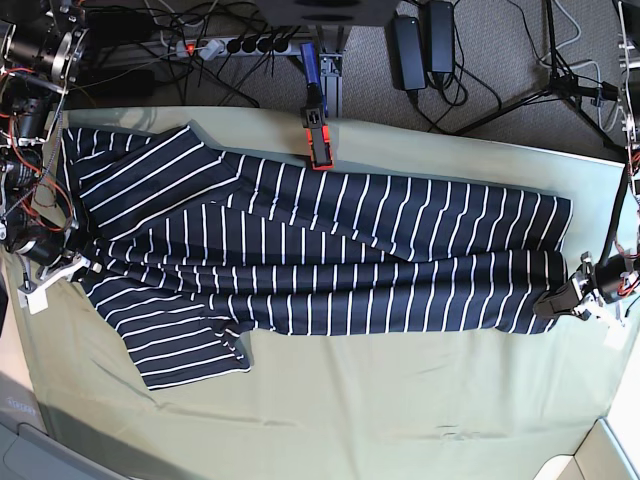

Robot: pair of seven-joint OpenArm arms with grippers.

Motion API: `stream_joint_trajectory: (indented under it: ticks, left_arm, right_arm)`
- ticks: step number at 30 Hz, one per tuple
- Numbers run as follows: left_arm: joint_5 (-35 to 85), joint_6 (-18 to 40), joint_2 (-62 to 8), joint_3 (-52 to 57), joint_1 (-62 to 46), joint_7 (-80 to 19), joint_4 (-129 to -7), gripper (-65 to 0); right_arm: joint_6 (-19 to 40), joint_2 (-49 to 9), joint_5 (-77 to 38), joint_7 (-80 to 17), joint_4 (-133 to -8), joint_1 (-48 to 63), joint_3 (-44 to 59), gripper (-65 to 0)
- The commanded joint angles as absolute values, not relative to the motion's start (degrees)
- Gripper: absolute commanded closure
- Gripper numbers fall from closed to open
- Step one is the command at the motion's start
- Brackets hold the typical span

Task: Fold the T-shirt properly
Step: 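Fold the grasped side edges inward over the shirt body with both grippers, then lift the folded edge with the right gripper and fold it over the body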

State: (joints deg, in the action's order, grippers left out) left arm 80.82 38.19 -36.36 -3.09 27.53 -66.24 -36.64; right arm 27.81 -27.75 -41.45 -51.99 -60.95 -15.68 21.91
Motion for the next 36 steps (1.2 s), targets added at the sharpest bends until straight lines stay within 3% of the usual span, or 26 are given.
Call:
stream_joint_trajectory:
  ticks: [1, 19, 30, 36]
  left_arm:
    - [82.6, 40.0, -38.1, -2.9, 28.7, -66.2, -37.6, 0.0]
    - [85.0, 40.0, -39.7, -2.9, 24.7, -70.6, -38.1, 0.0]
    - [85.0, 40.0, -41.5, -2.9, 18.5, -71.0, -51.9, 0.0]
    - [85.0, 40.0, -41.6, -2.9, 16.8, -71.0, -53.4, 0.0]
  right_arm:
    - [30.4, -29.4, -42.3, -51.1, -62.6, -16.3, 22.5, 0.0]
    - [30.4, -29.8, -43.5, -54.5, -64.2, -13.5, 27.5, 0.0]
    - [30.4, -29.8, -45.5, -56.0, -68.4, -9.3, 28.1, 0.0]
    - [30.4, -29.8, -44.5, -56.2, -70.8, -7.7, 28.2, 0.0]
